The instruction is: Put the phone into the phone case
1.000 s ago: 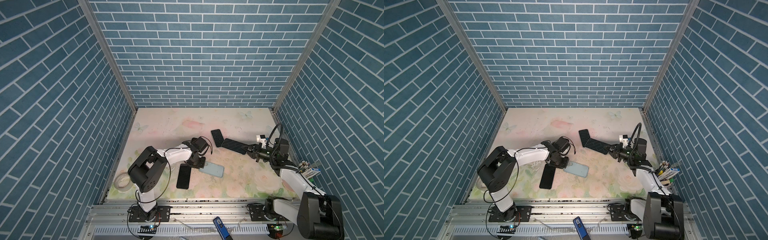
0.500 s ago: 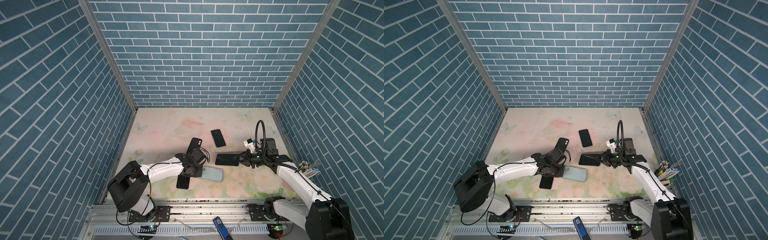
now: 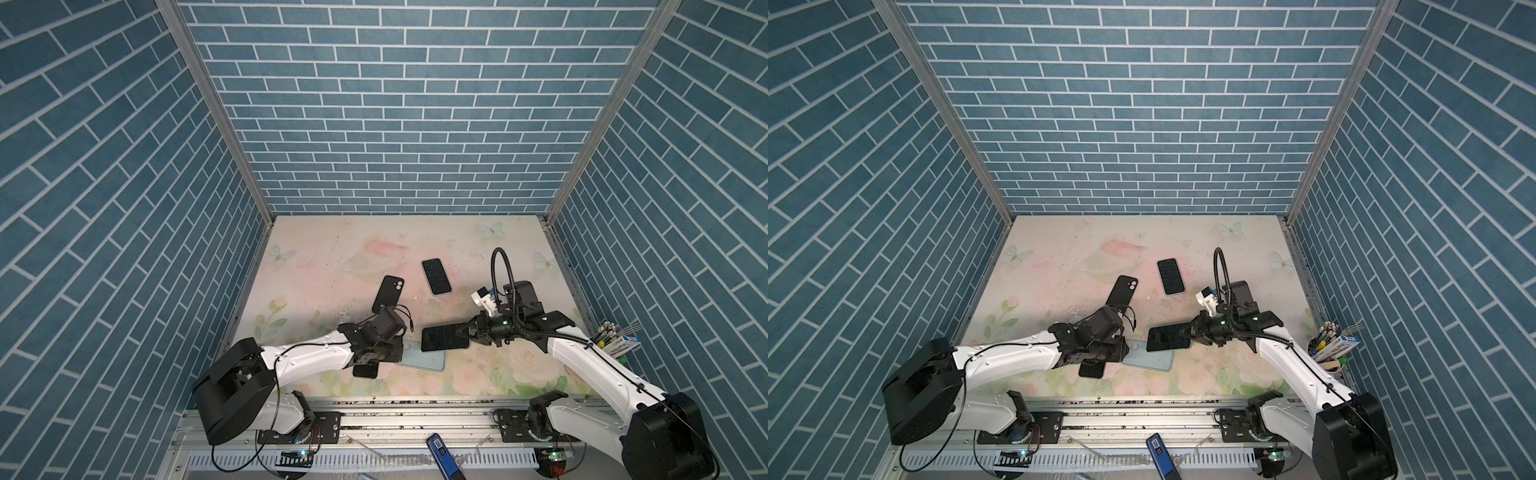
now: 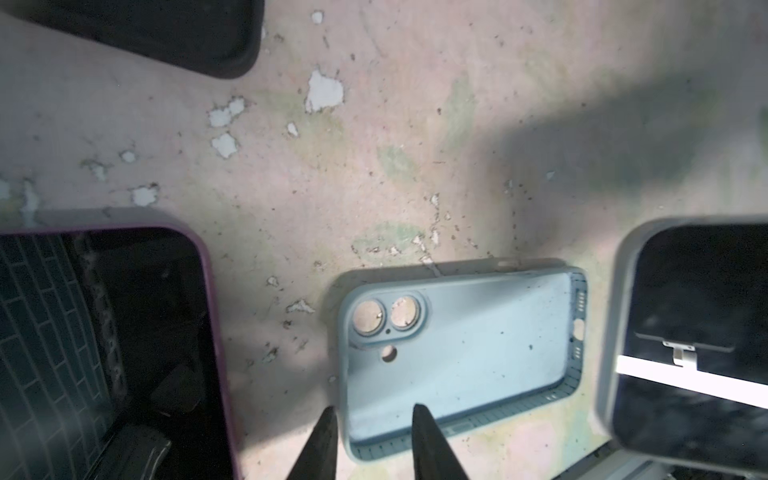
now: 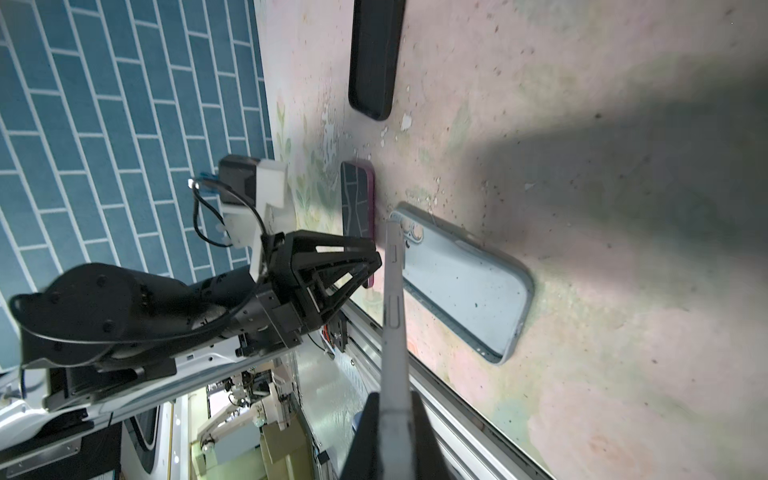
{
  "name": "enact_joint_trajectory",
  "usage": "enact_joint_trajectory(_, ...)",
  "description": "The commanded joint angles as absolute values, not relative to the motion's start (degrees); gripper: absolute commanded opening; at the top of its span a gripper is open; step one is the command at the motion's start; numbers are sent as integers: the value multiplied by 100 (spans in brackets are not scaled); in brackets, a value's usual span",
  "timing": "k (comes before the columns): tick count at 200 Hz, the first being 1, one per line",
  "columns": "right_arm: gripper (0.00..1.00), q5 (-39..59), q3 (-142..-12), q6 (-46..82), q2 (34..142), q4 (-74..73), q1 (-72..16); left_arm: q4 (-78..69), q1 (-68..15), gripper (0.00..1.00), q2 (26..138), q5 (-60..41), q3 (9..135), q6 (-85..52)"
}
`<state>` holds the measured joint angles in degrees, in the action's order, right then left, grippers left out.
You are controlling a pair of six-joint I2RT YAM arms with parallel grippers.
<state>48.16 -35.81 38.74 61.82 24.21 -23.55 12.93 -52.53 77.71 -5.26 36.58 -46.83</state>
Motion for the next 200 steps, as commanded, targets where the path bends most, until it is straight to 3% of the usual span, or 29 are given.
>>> enact_joint_trajectory(1, 0, 4776, -3482, 4023, 6205, 2046, -2601, 648, -5177, 33, 7656, -687, 3369, -4889)
enact_joint_trajectory(32, 0, 4636, -3465, 4205, 6380, 1776, -2875, 110, -5015, 33, 7598, -956, 3104, -5087)
enact_joint_trajectory(200, 0, 4145, -3226, 4419, 6781, 1292, -3251, 100, -4652, 39, 7754, -1257, 2820, -5018)
